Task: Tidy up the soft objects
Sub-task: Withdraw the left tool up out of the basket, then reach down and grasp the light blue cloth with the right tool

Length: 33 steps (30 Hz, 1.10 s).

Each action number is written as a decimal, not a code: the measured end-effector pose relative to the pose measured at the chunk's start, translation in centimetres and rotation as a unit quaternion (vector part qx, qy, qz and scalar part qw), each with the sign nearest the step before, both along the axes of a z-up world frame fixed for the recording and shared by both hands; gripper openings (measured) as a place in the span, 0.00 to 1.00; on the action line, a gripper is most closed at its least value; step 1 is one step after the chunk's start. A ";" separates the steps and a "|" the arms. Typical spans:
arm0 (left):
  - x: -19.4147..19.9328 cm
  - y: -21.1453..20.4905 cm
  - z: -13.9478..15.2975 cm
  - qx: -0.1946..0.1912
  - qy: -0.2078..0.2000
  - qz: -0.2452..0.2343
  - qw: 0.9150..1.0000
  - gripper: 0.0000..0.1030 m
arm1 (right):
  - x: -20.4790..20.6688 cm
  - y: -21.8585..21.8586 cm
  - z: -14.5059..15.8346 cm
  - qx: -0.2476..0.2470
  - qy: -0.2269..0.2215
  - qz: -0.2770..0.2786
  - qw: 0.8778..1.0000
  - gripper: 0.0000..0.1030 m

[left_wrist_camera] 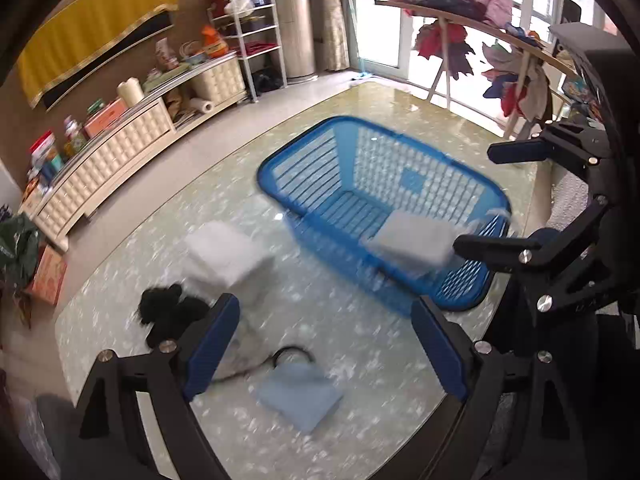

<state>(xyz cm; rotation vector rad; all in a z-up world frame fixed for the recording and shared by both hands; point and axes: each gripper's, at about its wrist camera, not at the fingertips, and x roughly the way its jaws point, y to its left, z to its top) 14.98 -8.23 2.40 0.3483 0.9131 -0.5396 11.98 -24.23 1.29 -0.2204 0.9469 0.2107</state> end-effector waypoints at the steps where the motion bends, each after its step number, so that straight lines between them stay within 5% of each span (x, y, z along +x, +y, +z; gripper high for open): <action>1: -0.2 0.7 -0.1 0.000 0.002 0.005 1.000 0.84 | 0.0 0.6 -0.1 -0.002 0.000 0.003 1.000 0.94; 11: -1.0 8.4 -2.5 -0.008 0.028 0.076 0.997 1.00 | 0.2 6.5 -1.5 -0.013 0.017 0.059 0.998 0.94; 27: -1.0 18.0 -9.2 -0.012 0.109 0.124 0.986 1.00 | 1.1 14.9 -7.0 -0.019 0.086 0.122 0.989 0.94; 33: -0.4 19.1 -10.4 -0.008 0.110 0.130 0.985 1.00 | 1.7 17.0 -10.2 -0.023 0.126 0.129 0.983 0.94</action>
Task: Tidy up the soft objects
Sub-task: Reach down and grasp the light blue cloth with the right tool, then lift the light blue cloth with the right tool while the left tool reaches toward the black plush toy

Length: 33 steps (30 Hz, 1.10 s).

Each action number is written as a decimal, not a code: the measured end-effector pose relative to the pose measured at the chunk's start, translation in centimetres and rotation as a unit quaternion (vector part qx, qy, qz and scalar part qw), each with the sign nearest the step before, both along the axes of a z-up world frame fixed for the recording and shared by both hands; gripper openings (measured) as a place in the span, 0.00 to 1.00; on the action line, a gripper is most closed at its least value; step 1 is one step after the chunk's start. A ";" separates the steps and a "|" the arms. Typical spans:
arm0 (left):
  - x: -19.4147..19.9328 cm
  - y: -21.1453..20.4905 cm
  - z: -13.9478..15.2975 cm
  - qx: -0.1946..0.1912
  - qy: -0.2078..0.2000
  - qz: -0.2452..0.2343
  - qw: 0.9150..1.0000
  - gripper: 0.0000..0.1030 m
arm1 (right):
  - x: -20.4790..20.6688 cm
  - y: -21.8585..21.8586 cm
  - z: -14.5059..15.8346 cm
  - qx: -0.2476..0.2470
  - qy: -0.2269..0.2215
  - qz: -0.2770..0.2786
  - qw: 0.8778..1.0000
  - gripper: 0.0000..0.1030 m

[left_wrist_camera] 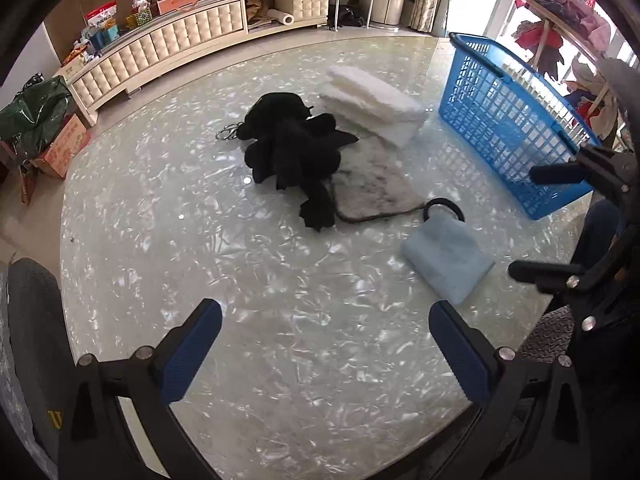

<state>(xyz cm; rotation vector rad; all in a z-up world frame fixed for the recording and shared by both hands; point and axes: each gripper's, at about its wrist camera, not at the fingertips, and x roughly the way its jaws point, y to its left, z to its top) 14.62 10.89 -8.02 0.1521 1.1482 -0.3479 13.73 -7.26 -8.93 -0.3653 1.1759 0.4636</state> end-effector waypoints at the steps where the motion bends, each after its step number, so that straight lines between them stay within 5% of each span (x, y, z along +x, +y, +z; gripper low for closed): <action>1: 0.2 0.1 -0.1 -0.001 0.001 0.000 1.000 1.00 | 0.1 0.2 -0.5 -0.003 0.004 0.001 1.000 0.94; 13: 3.7 -0.1 -2.7 -0.006 0.020 0.018 1.000 1.00 | 1.5 1.4 -6.8 -0.017 0.073 0.010 0.997 0.79; 21: 5.8 0.2 -3.4 0.002 0.024 0.033 0.999 1.00 | 1.5 1.9 -7.8 -0.017 0.075 0.026 0.997 0.53; 23: 6.2 0.4 -3.3 0.000 0.021 0.037 0.999 1.00 | 1.3 1.9 -7.4 -0.012 0.072 0.028 0.997 0.37; 33: 9.9 0.3 -3.5 0.008 0.022 0.033 0.999 1.00 | 1.1 0.2 -6.1 0.014 0.079 0.023 0.997 0.07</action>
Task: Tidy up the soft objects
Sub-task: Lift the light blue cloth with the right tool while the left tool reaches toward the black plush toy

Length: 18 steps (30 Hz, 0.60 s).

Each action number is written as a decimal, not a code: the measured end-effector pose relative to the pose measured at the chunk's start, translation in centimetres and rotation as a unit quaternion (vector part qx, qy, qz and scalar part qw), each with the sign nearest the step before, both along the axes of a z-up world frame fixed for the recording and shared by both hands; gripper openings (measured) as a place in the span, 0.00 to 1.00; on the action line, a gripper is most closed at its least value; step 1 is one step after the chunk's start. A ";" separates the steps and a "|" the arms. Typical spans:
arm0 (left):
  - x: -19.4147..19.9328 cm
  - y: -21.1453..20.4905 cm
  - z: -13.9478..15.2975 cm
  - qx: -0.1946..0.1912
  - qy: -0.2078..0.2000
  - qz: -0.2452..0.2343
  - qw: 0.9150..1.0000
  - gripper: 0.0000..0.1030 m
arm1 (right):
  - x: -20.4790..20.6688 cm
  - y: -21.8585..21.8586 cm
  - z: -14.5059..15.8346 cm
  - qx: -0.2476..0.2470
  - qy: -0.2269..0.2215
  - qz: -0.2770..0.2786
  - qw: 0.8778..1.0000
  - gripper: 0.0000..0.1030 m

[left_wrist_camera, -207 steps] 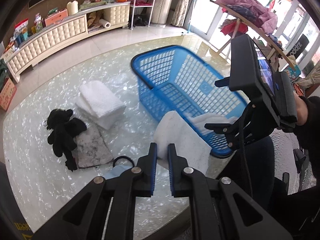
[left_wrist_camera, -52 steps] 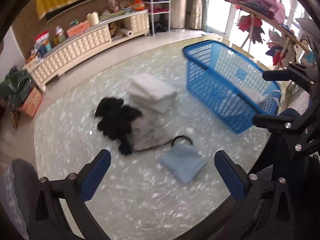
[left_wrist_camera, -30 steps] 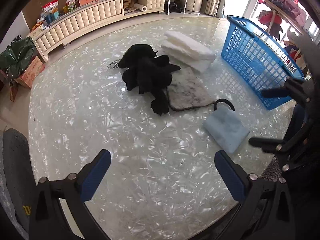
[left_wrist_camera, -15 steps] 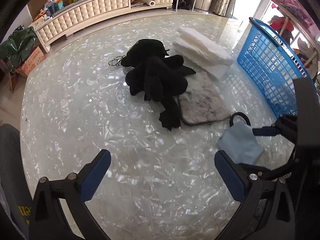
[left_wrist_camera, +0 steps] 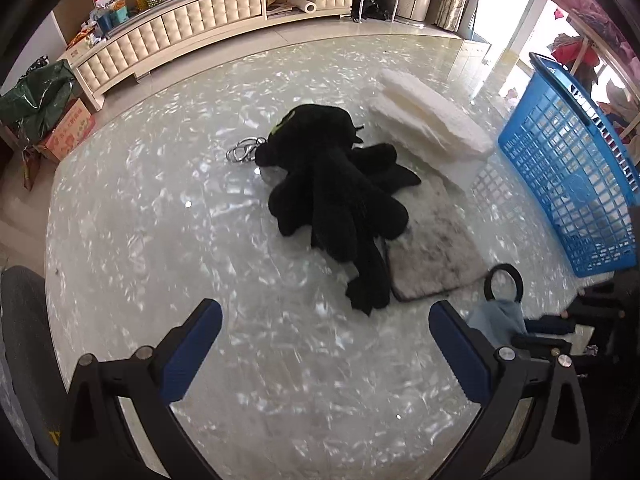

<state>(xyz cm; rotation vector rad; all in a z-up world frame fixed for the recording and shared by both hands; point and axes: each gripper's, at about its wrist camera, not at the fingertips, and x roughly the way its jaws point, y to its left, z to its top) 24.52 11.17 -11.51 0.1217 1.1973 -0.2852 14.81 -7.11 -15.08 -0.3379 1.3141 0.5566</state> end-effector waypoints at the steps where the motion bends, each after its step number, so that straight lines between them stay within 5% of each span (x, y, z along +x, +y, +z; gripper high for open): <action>1: 0.2 0.0 -0.1 0.001 0.001 -0.001 1.000 1.00 | 0.0 -0.5 0.1 0.006 0.002 -0.001 1.000 0.06; 7: 2.3 -0.2 -1.0 0.022 -0.004 -0.005 1.000 1.00 | 0.0 -2.2 1.6 0.033 0.007 -0.006 0.999 0.03; 18: 6.6 -1.7 -3.2 -0.007 0.026 -0.021 0.999 1.00 | -0.8 -4.0 4.7 0.056 -0.012 -0.007 0.998 0.03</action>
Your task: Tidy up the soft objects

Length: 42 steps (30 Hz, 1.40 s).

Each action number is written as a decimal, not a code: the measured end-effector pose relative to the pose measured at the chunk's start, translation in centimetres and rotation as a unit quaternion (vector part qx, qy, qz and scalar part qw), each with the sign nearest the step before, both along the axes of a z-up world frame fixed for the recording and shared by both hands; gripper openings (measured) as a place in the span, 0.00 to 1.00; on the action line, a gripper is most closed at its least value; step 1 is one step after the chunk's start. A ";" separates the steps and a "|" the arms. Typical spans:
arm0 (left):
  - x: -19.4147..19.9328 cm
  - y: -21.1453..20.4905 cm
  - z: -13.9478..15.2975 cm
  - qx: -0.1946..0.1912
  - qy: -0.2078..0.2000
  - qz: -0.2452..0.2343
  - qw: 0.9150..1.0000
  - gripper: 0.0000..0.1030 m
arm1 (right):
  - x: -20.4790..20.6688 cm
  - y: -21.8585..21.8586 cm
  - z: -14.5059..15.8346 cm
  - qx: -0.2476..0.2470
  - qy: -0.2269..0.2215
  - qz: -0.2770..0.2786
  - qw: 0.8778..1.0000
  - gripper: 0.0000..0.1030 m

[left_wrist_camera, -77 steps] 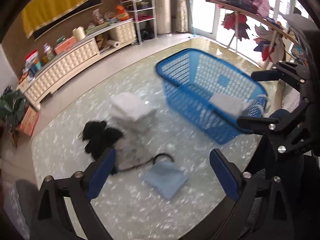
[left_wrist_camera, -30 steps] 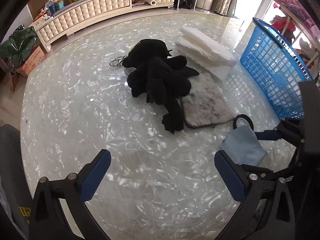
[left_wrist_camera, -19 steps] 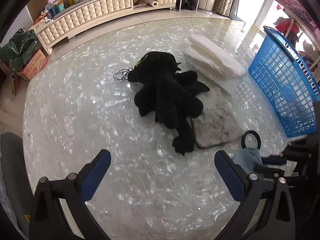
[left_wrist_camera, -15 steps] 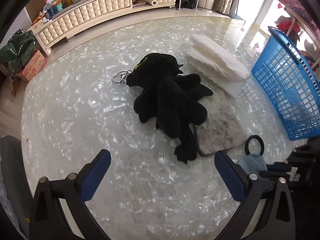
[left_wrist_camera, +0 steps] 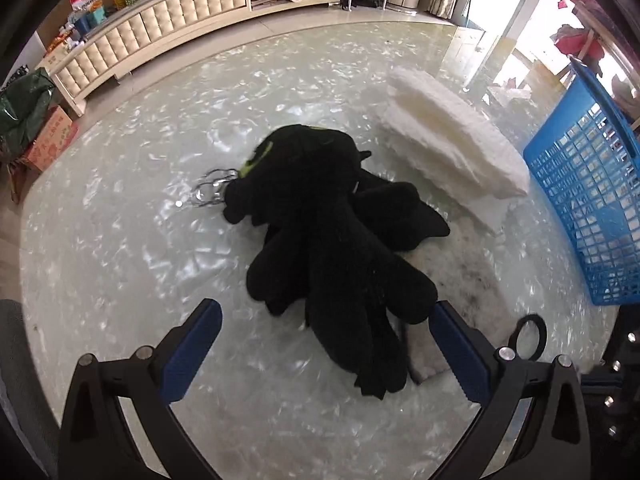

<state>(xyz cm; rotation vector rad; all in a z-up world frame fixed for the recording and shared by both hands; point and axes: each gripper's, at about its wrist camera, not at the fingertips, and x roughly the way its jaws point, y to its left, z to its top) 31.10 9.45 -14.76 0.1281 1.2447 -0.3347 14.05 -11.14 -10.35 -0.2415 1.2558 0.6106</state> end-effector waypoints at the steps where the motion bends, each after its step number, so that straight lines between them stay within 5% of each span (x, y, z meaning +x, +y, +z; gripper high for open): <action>1: 0.4 -0.1 -0.2 -0.007 0.005 0.001 1.000 1.00 | 0.1 -0.2 0.4 0.001 -0.002 0.000 1.000 0.03; 12: 2.7 0.0 -0.4 -0.060 0.018 0.032 0.998 1.00 | -1.0 -1.2 3.6 0.003 -0.024 -0.004 1.000 0.02; 21: 5.4 0.0 -2.1 -0.037 0.035 0.079 0.996 0.98 | -0.6 -1.2 3.9 0.003 -0.031 -0.006 0.999 0.02; 25: 6.3 -1.7 -2.2 0.003 0.024 0.080 0.996 0.87 | -0.5 -1.6 4.6 0.000 -0.036 -0.007 0.999 0.03; 29: 6.5 -3.5 -1.6 0.035 0.016 0.059 0.997 0.53 | -0.4 -1.8 4.9 0.000 -0.038 -0.009 0.999 0.03; 35: 5.6 -2.8 -1.1 0.019 0.017 0.055 0.998 0.43 | -0.5 -1.7 5.0 -0.004 -0.038 -0.013 0.999 0.03; 42: 0.7 -0.1 3.6 0.002 -0.028 0.052 0.998 0.43 | -0.6 -2.2 7.1 -0.006 -0.060 -0.013 0.998 0.03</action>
